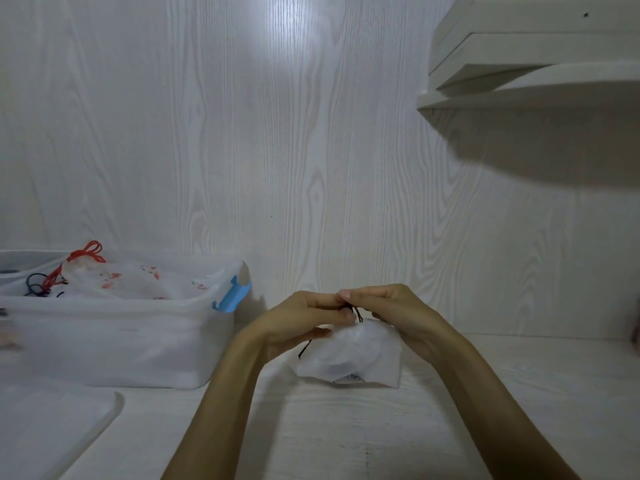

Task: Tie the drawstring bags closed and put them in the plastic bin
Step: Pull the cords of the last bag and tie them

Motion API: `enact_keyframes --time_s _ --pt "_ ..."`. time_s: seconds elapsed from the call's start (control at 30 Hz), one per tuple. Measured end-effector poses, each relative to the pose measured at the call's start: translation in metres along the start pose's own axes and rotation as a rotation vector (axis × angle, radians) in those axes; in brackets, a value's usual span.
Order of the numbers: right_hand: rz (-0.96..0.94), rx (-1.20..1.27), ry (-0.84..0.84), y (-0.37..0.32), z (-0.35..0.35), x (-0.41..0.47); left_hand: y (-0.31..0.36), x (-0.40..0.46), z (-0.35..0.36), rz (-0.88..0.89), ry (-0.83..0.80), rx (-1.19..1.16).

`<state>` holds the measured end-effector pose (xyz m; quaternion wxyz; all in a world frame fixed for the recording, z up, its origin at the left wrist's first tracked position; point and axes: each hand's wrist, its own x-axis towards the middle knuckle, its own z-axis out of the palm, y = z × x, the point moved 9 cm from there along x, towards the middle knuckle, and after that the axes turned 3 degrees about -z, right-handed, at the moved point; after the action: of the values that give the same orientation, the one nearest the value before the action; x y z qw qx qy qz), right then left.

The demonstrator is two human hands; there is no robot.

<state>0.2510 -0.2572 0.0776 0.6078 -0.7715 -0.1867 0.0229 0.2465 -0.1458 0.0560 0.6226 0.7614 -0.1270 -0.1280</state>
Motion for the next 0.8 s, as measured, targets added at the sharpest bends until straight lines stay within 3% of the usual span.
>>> enact_keyframes --time_s 0.13,0.27,0.43,0.5,0.57,0.63,0.8 --pt "-0.037 0.001 0.057 -0.006 0.002 0.000 0.005 0.003 -0.003 0.075 0.141 0.114" --pt "-0.075 0.006 0.065 -0.016 0.005 -0.005 0.005 0.005 -0.008 0.092 0.180 0.107" --pt "-0.162 -0.450 0.349 -0.040 -0.034 -0.012 0.001 0.001 -0.009 0.032 0.075 0.130" --pt "-0.229 -0.513 0.256 -0.047 -0.034 -0.012 0.001 -0.002 -0.010 0.026 0.060 0.137" --pt "-0.222 -0.608 -0.006 -0.039 -0.016 -0.011 0.003 -0.004 -0.009 0.027 0.048 0.145" --pt "-0.226 -0.704 -0.166 -0.030 0.000 -0.011 0.003 -0.005 -0.010 0.028 0.040 0.159" --pt "-0.217 -0.661 -0.027 -0.030 -0.005 -0.007 0.001 -0.007 -0.013 -0.004 0.057 0.137"
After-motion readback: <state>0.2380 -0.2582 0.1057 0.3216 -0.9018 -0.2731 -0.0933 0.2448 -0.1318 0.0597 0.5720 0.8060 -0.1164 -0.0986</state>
